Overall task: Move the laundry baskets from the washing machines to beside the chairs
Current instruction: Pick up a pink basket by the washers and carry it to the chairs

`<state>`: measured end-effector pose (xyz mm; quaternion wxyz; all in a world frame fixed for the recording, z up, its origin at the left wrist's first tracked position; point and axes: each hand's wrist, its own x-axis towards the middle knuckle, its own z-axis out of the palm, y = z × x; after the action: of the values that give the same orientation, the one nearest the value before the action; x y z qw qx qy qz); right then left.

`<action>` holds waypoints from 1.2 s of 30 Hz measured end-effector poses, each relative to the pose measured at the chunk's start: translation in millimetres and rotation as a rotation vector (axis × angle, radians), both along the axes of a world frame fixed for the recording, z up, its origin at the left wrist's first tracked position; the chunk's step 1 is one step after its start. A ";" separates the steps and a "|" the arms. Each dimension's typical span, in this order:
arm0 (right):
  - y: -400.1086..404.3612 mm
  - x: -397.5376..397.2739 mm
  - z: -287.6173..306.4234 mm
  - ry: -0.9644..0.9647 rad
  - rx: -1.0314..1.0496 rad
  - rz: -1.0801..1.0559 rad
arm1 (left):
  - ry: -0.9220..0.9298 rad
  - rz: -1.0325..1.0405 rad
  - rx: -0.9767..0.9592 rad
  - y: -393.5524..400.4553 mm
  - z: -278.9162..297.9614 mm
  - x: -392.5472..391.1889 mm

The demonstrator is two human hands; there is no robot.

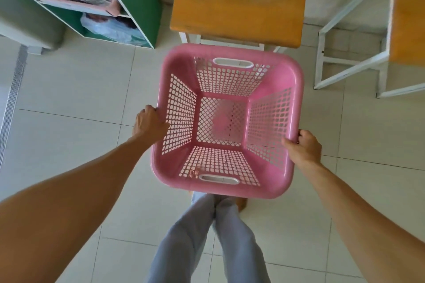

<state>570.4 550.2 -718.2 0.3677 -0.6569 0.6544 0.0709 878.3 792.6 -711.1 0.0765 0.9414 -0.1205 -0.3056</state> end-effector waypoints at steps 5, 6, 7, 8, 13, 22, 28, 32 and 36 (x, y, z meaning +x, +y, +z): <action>-11.0 0.9 -12.6 0.009 0.009 0.031 | -0.022 -0.053 -0.004 -12.6 -16.0 10.7; -13.1 2.1 -14.2 0.010 0.009 0.029 | -0.028 -0.054 -0.003 -14.4 -19.8 12.5; -14.7 3.7 -16.1 0.010 0.010 0.026 | -0.035 -0.058 -0.002 -15.1 -23.7 14.2; -16.0 5.7 -18.2 0.012 0.012 0.024 | -0.044 -0.063 -0.001 -15.3 -27.1 15.6; -23.5 18.9 -26.8 -0.003 0.003 0.044 | -0.059 -0.078 0.019 -10.7 -43.2 25.7; -30.7 31.4 -27.7 0.094 -0.078 0.153 | -0.046 -0.069 0.026 -23.6 -43.6 35.8; -26.5 36.5 -26.2 0.170 -0.099 0.213 | -0.034 -0.045 0.040 -29.4 -45.7 36.0; -26.8 35.3 -16.9 0.192 -0.062 0.264 | -0.032 -0.105 0.087 -30.2 -35.5 30.9; -12.2 28.4 4.6 0.145 -0.030 0.236 | -0.082 -0.309 0.067 -28.1 -9.4 -0.3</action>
<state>598.8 537.9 -713.7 0.2989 -0.7278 0.5984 0.1511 878.1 764.5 -720.5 -0.0077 0.9255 -0.2565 -0.2787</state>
